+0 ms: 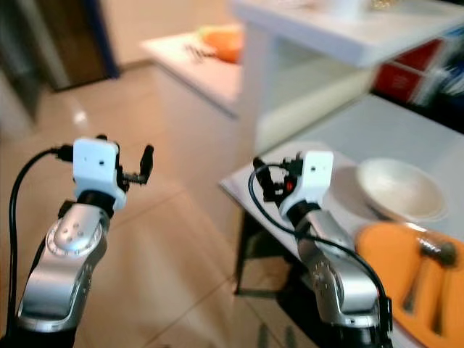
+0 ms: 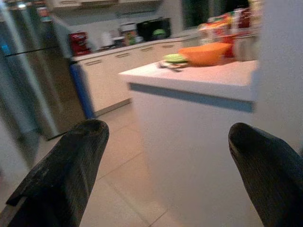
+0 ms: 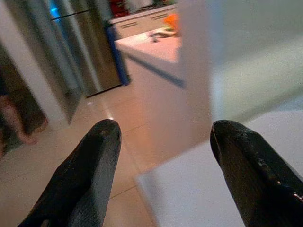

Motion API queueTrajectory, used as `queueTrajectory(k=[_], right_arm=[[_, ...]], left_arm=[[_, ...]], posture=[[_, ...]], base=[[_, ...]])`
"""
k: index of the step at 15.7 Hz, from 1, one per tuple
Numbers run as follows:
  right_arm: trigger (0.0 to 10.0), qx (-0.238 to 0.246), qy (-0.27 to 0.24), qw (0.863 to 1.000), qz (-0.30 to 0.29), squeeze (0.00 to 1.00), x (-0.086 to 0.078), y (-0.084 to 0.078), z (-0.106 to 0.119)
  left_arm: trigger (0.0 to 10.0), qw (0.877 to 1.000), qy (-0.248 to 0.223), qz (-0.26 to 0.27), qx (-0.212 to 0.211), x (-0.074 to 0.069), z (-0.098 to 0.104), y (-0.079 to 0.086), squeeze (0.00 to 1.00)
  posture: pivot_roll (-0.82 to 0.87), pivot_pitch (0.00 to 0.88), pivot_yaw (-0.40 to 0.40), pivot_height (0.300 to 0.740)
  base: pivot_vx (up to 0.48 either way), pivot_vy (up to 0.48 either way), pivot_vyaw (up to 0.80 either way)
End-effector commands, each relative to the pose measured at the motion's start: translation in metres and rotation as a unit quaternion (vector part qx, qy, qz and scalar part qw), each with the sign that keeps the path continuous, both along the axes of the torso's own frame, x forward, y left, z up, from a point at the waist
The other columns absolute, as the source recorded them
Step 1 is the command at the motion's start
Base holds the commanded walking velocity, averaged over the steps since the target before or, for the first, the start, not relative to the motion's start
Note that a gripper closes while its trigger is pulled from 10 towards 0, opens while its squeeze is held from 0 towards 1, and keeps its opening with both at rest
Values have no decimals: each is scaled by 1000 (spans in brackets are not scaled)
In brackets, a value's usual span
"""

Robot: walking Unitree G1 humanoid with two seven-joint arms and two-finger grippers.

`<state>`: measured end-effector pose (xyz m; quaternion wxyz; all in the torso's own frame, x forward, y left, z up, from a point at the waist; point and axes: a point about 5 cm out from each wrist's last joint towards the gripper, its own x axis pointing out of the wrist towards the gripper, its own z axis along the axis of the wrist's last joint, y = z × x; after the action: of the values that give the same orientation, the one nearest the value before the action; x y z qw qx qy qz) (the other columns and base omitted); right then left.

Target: Setting the table

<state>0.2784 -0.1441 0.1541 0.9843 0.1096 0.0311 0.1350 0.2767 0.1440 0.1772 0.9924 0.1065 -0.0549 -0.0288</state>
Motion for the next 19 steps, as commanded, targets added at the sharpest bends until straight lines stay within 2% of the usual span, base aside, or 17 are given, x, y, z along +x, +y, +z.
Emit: queueTrajectory(k=[1,8,12,14,19], right_arm=[[10000,-2,0,1000,9,0,2,6,0],[10000,8,6,1000,-13,0,5,2,-2],[10000,6,5,1000,-4,0,4,6,-2],[10000,6,5,1000,-4,0,4,5,-2],[10000,-14,-4,1000,15,0,5,12,1]], left_arm=[[10000,1000,1,8,10,-1,0,6,0],[10000,1000,3,11,15,0,0,7,0],[10000,999,5,25,20,1,0,14,0],[10000,999,5,40,6,0,1,17,0],[10000,1000,-5,29,3,0,3,16,0]], posture=[[24,0,-45,740],[15,0,-43,740],[19,0,-43,740],[21,0,-45,740],[24,0,-47,740]], base=[[0,349,800],[0,350,0],[0,-428,0],[0,0,0],[0,0,0]])
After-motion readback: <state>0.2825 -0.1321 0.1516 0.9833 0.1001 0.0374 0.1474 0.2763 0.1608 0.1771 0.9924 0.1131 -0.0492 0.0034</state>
